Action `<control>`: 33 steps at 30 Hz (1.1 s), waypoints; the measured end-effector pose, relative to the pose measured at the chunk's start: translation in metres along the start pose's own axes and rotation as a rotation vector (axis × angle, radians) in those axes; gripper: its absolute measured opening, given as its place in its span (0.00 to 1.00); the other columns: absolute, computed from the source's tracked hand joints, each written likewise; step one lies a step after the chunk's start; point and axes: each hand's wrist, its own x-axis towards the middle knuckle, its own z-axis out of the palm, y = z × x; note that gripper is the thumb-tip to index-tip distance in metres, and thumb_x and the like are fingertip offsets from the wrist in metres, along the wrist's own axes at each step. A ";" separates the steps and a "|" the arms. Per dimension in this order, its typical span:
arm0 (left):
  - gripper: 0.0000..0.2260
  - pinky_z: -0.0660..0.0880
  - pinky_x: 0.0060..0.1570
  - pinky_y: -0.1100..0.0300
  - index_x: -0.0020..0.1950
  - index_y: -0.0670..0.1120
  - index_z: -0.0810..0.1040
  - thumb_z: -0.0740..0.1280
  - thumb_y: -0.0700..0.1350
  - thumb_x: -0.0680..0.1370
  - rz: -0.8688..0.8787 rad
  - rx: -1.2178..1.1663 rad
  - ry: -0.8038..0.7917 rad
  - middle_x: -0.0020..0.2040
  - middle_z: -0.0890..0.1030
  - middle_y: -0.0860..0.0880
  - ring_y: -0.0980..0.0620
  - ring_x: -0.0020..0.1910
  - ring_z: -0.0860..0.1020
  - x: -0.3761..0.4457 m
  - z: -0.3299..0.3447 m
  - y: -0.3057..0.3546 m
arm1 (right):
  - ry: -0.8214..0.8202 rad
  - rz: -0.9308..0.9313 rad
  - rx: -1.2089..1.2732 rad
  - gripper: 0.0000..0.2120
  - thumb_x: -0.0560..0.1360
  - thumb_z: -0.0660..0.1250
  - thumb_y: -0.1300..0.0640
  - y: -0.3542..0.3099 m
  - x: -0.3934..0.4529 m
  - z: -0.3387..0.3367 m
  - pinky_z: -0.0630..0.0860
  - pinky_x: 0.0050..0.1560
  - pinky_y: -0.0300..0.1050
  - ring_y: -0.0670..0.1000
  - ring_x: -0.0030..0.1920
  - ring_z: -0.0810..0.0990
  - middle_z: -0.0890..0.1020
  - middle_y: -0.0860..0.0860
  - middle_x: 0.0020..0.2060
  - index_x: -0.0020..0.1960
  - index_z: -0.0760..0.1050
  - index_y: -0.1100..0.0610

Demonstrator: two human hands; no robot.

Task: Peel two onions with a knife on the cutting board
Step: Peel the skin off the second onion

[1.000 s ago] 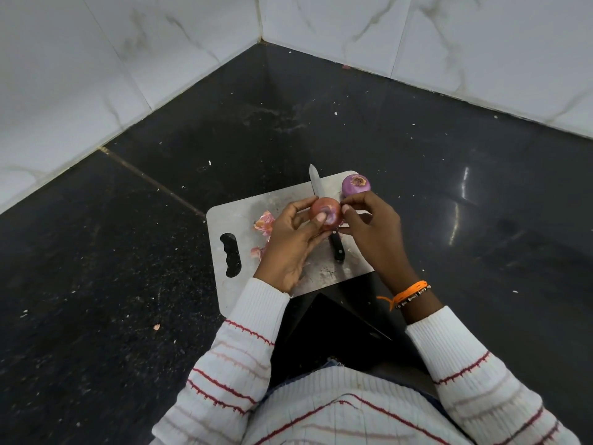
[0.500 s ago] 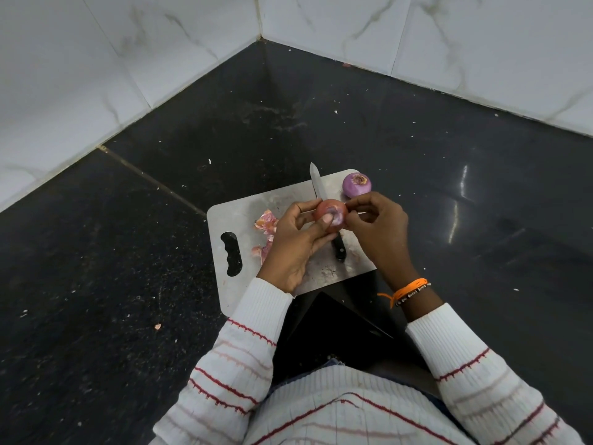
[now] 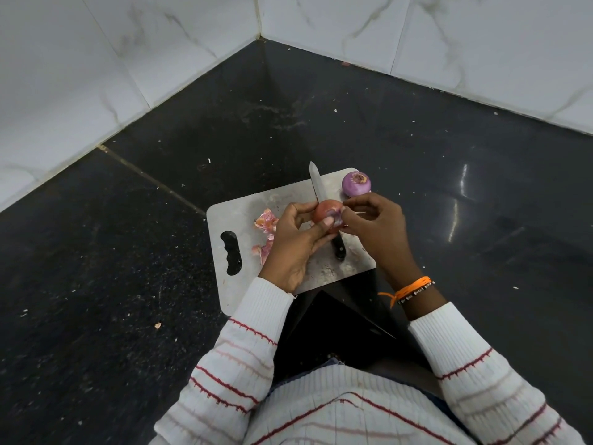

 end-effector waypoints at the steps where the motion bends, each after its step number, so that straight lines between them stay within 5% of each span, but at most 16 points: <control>1: 0.15 0.80 0.45 0.61 0.59 0.43 0.73 0.70 0.35 0.74 0.000 0.005 -0.005 0.61 0.76 0.45 0.47 0.55 0.81 0.000 0.000 -0.001 | 0.010 -0.009 -0.015 0.04 0.70 0.71 0.62 0.000 0.000 0.000 0.82 0.45 0.54 0.51 0.41 0.84 0.83 0.53 0.38 0.43 0.80 0.56; 11: 0.11 0.81 0.45 0.61 0.54 0.44 0.73 0.68 0.33 0.74 -0.008 -0.016 -0.017 0.61 0.74 0.42 0.47 0.55 0.79 -0.002 0.003 0.000 | 0.077 -0.071 -0.117 0.10 0.68 0.65 0.70 0.005 0.001 -0.008 0.81 0.42 0.53 0.52 0.35 0.82 0.81 0.53 0.32 0.37 0.78 0.57; 15: 0.12 0.80 0.46 0.63 0.60 0.41 0.72 0.66 0.36 0.77 0.001 -0.004 0.007 0.56 0.77 0.46 0.51 0.53 0.79 0.000 0.001 0.001 | 0.097 0.001 -0.031 0.17 0.70 0.55 0.72 0.002 0.002 -0.010 0.76 0.31 0.45 0.43 0.26 0.68 0.69 0.48 0.24 0.28 0.70 0.57; 18: 0.12 0.80 0.48 0.63 0.62 0.41 0.72 0.64 0.37 0.79 0.005 -0.007 0.010 0.53 0.78 0.48 0.52 0.52 0.79 -0.001 0.000 0.001 | 0.071 0.031 0.015 0.16 0.70 0.57 0.67 0.001 -0.001 -0.010 0.71 0.29 0.40 0.44 0.26 0.63 0.65 0.47 0.23 0.25 0.66 0.55; 25: 0.08 0.79 0.42 0.67 0.54 0.45 0.76 0.58 0.45 0.82 -0.049 0.002 -0.017 0.50 0.80 0.44 0.56 0.42 0.81 -0.006 0.004 0.001 | -0.071 0.026 0.105 0.02 0.76 0.66 0.61 0.001 -0.008 -0.004 0.81 0.44 0.46 0.50 0.44 0.81 0.81 0.50 0.42 0.47 0.77 0.57; 28: 0.11 0.76 0.36 0.69 0.51 0.46 0.77 0.59 0.52 0.81 -0.054 0.028 -0.028 0.41 0.80 0.48 0.60 0.33 0.78 -0.010 0.004 0.003 | -0.225 0.067 0.258 0.05 0.76 0.66 0.58 -0.004 -0.013 -0.005 0.81 0.47 0.47 0.52 0.50 0.82 0.82 0.51 0.47 0.51 0.78 0.53; 33: 0.10 0.76 0.36 0.67 0.53 0.45 0.75 0.59 0.50 0.81 -0.014 0.069 0.012 0.45 0.80 0.47 0.59 0.36 0.79 -0.013 -0.002 -0.001 | -0.362 0.062 0.358 0.11 0.74 0.66 0.63 -0.004 -0.017 -0.008 0.80 0.49 0.42 0.51 0.51 0.82 0.81 0.51 0.50 0.56 0.76 0.56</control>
